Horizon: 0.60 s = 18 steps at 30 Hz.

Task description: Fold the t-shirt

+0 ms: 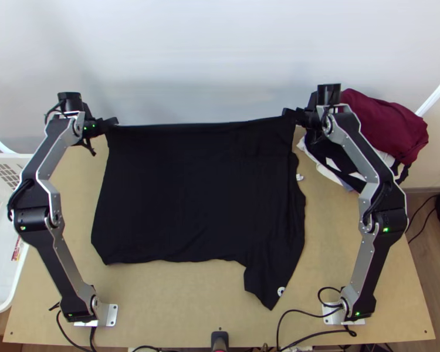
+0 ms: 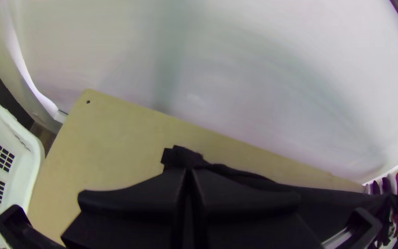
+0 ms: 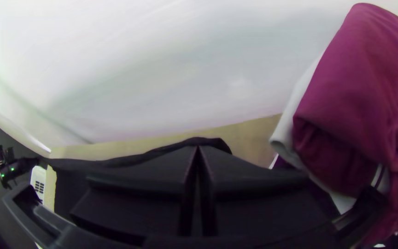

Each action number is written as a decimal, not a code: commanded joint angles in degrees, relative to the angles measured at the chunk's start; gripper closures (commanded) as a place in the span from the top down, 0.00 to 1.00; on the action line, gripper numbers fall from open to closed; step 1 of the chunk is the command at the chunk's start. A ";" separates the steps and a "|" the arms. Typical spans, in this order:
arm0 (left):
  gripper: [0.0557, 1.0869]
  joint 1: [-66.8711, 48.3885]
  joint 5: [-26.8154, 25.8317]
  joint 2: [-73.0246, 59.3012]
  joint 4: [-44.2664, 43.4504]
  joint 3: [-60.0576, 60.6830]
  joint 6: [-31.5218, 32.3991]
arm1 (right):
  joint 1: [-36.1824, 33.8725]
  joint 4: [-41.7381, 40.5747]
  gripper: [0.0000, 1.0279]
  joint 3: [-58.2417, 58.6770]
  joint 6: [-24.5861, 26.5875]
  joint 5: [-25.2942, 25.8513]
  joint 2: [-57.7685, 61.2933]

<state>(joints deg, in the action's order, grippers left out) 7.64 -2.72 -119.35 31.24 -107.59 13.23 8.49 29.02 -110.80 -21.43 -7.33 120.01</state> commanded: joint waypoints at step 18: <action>0.04 4.67 -2.55 14.85 3.65 15.83 -3.65 | -1.20 11.15 0.03 13.68 -0.01 -1.02 -11.02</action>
<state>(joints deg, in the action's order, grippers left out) 11.44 -5.41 -107.37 35.92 -96.01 10.44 8.10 39.81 -100.57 -21.41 -8.60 112.90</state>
